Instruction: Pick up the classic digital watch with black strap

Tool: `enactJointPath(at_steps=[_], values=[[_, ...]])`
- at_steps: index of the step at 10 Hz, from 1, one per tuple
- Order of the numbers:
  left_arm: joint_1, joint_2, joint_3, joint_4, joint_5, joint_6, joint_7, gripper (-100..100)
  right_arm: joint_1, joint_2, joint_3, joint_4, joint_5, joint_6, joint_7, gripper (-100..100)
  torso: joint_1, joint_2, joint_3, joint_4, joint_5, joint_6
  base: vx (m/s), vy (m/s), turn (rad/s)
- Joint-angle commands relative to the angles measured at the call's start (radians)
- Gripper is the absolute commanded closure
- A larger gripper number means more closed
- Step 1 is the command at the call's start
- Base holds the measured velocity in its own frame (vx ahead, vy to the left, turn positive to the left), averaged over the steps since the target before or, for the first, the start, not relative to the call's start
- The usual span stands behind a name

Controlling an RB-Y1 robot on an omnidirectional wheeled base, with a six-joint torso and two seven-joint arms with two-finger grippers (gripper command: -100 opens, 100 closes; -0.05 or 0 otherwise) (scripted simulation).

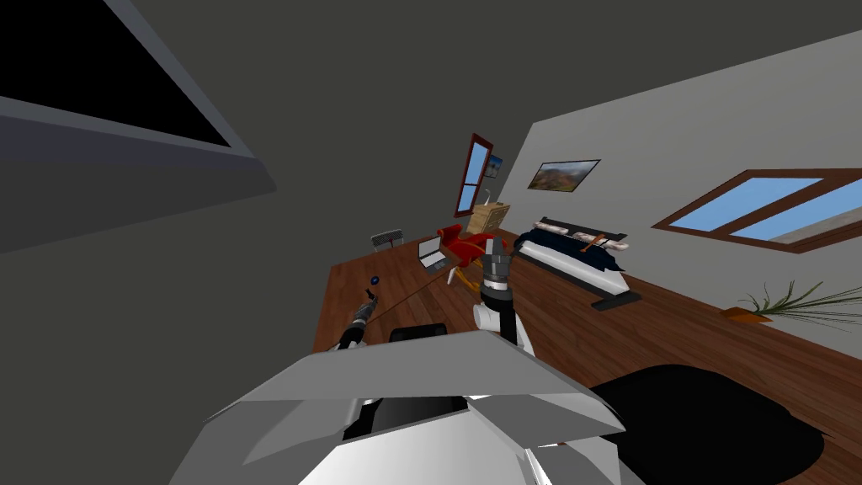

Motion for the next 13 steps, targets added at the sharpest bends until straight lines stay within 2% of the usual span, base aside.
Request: enactJointPath(at_steps=[1, 3, 4, 5, 6, 8, 9, 10, 11, 12, 13], values=[[-0.016, 0.000, 0.002, 0.036, -0.003, -0.009, -0.015, -100, 0.000, 0.000, 0.000, 0.000, 0.000, 0.000, 0.000, 0, 0.000, 0.000, 0.000, 0.000, 0.000, 0.000, 0.030, 0.025, 0.005], [-0.040, -0.002, 0.003, 0.084, -0.009, -0.016, -0.036, -100, 0.000, 0.000, 0.000, 0.000, 0.000, 0.000, 0.000, 0, 0.001, 0.001, 0.000, 0.000, 0.000, 0.000, 0.048, 0.052, 0.007], [-0.033, -0.003, 0.004, 0.071, -0.006, -0.017, -0.030, -100, 0.000, 0.000, 0.000, 0.000, 0.000, 0.000, 0.000, 0, 0.002, 0.000, 0.000, 0.000, 0.000, 0.000, 0.029, 0.030, -0.004], [-0.033, -0.003, 0.004, 0.073, -0.007, -0.017, -0.033, 0, 0.000, 0.000, 0.000, 0.000, 0.000, 0.000, 0.000, 0, 0.000, 0.001, 0.000, 0.000, 0.000, 0.000, 0.005, 0.005, 0.000], [0.000, 0.002, -0.010, 0.051, -0.039, -0.039, -0.015, -100, 0.000, 0.000, 0.000, 0.000, 0.000, 0.000, 0.000, 0, -0.001, 0.002, 0.001, 0.000, 0.000, 0.000, 0.096, -0.004, 0.255], [0.066, 0.013, -0.039, 0.009, -0.104, -0.084, 0.020, -100, 0.001, 0.000, 0.000, 0.000, 0.000, 0.000, 0.000, 0, -0.003, -0.009, -0.005, -0.002, -0.001, -0.001, 0.246, -0.014, 0.358], [0.066, 0.013, -0.039, 0.025, -0.104, -0.084, 0.020, -100, 0.001, 0.000, 0.000, 0.000, 0.000, 0.000, 0.000, 0, -0.003, -0.012, -0.007, -0.003, -0.001, -0.001, 0.183, -0.017, 0.119], [0.066, 0.013, -0.039, 0.010, -0.104, -0.084, 0.020, -100, 0.000, 0.000, 0.000, 0.000, 0.000, 0.000, 0.000, 0, -0.002, -0.010, -0.006, -0.002, 0.000, 0.000, 0.072, -0.012, -0.009], [0.099, 0.018, -0.053, -0.012, -0.136, -0.107, 0.038, -100, 0.000, 0.000, 0.000, 0.000, 0.000, 0.000, 0.000, 0, -0.002, -0.004, -0.002, -0.001, 0.000, 0.000, 0.089, -0.009, 0.250], [0.099, 0.018, -0.053, -0.012, -0.136, -0.107, 0.038, -100, 0.000, 0.000, 0.000, 0.000, 0.000, 0.000, 0.000, 0, -0.002, -0.003, -0.002, -0.001, 0.000, -0.001, 0.092, -0.021, 0.135], [0.132, 0.023, -0.067, -0.034, -0.169, -0.129, 0.056, -100, 0.000, 0.000, 0.000, 0.000, 0.000, 0.000, 0.000, 0, -0.002, -0.003, -0.002, -0.001, 0.000, 0.000, 0.125, -0.034, 0.219]])
